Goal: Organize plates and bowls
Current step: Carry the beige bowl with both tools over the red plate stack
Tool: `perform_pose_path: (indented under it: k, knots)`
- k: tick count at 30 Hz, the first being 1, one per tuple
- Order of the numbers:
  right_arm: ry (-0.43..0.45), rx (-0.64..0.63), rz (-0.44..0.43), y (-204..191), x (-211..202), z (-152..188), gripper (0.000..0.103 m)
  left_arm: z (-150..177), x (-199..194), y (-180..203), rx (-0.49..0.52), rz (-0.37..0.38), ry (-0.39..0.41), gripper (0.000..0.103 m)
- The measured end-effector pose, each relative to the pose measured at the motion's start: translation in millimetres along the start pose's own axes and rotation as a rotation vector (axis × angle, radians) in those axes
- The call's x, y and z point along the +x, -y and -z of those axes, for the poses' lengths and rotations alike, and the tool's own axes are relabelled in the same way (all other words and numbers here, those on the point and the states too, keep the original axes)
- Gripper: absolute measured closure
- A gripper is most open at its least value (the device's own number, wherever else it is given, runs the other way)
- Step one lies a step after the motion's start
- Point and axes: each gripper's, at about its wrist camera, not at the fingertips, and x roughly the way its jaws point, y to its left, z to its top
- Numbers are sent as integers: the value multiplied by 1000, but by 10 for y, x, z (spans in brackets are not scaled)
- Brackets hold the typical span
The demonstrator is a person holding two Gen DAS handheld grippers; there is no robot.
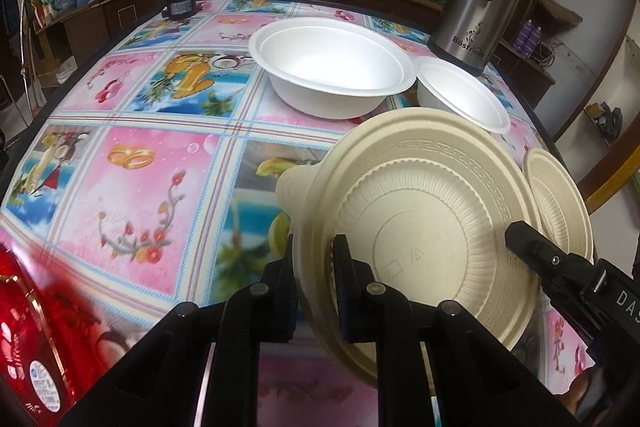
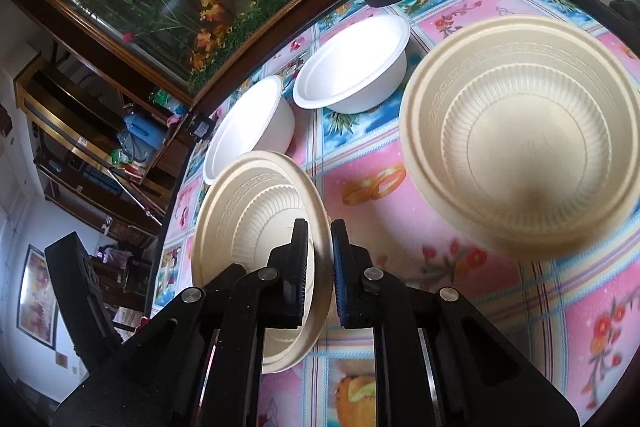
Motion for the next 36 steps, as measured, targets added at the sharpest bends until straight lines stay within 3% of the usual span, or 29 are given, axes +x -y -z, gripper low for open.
perform_pose_path:
  k: [8,13,24,36]
  knots:
    - [-70,69,2,58,-37,293,95,186,-232,-50,29,-37,12,89]
    - [-61,47,7,-50,-166,405,95,293,-383,-93,34,-44,26,89]
    - [-13,-55,-39,-522,-560,618,95,410,-951,-322,7,-58,127,89]
    - [-40,-147,-86,-1050,-583,887,94,605,-1369,-781,-60,-96,183,89]
